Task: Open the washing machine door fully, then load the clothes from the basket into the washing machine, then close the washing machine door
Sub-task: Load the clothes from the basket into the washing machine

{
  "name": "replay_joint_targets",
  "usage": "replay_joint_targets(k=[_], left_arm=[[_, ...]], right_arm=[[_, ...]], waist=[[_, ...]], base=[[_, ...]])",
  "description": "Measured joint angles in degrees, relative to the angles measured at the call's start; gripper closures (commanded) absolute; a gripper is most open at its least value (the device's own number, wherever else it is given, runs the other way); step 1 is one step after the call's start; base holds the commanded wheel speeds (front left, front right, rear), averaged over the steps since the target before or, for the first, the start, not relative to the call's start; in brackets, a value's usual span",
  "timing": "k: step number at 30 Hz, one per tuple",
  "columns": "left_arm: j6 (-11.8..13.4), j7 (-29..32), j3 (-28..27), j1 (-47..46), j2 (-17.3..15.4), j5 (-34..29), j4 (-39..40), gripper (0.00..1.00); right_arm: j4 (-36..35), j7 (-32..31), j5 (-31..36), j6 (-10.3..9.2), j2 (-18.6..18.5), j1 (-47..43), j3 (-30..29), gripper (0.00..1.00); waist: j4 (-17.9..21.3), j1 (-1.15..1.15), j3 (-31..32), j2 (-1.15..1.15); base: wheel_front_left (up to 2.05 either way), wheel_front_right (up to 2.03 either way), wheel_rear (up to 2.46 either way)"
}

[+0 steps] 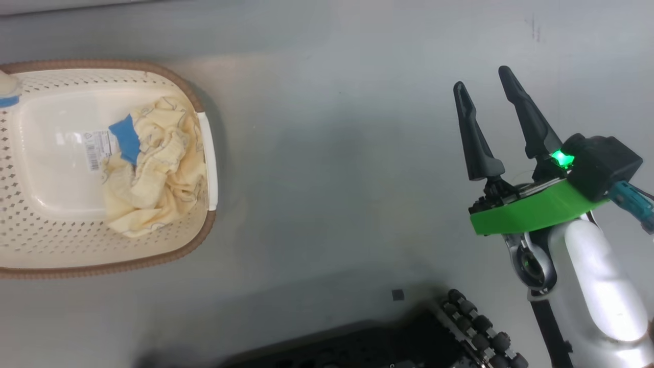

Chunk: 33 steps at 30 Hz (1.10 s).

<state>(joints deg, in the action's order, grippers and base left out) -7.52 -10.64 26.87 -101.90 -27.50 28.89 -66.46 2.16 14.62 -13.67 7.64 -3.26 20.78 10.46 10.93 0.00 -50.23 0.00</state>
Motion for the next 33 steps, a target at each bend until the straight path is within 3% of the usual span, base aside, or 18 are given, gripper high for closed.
replay_joint_targets(k=[20, 28, 33], left_arm=[[-0.01, -3.53, 8.55, 25.27, 3.49, 11.37, 7.73, 0.0], [0.01, -3.55, 6.72, 39.14, 3.26, 13.04, 15.27, 0.0], [2.29, -3.55, 3.0, 50.14, 3.18, 10.98, 23.97, 0.0]], right_arm=[[1.32, 0.0, 1.0, 0.0, -2.07, -4.65, -3.52, 0.0], [1.79, 0.0, 0.99, 0.0, -2.96, -8.82, -5.02, 0.0], [1.9, 0.0, 0.98, 0.0, -3.01, -12.31, -5.71, 0.0]], waist=[[-5.79, -0.01, 15.56, 0.0], [-7.83, -0.01, 24.64, 0.0], [-8.85, -0.01, 30.39, 0.01]], base=[[0.0, 0.0, 0.0], [0.0, 0.0, 0.0], [0.0, 0.0, 0.0]])
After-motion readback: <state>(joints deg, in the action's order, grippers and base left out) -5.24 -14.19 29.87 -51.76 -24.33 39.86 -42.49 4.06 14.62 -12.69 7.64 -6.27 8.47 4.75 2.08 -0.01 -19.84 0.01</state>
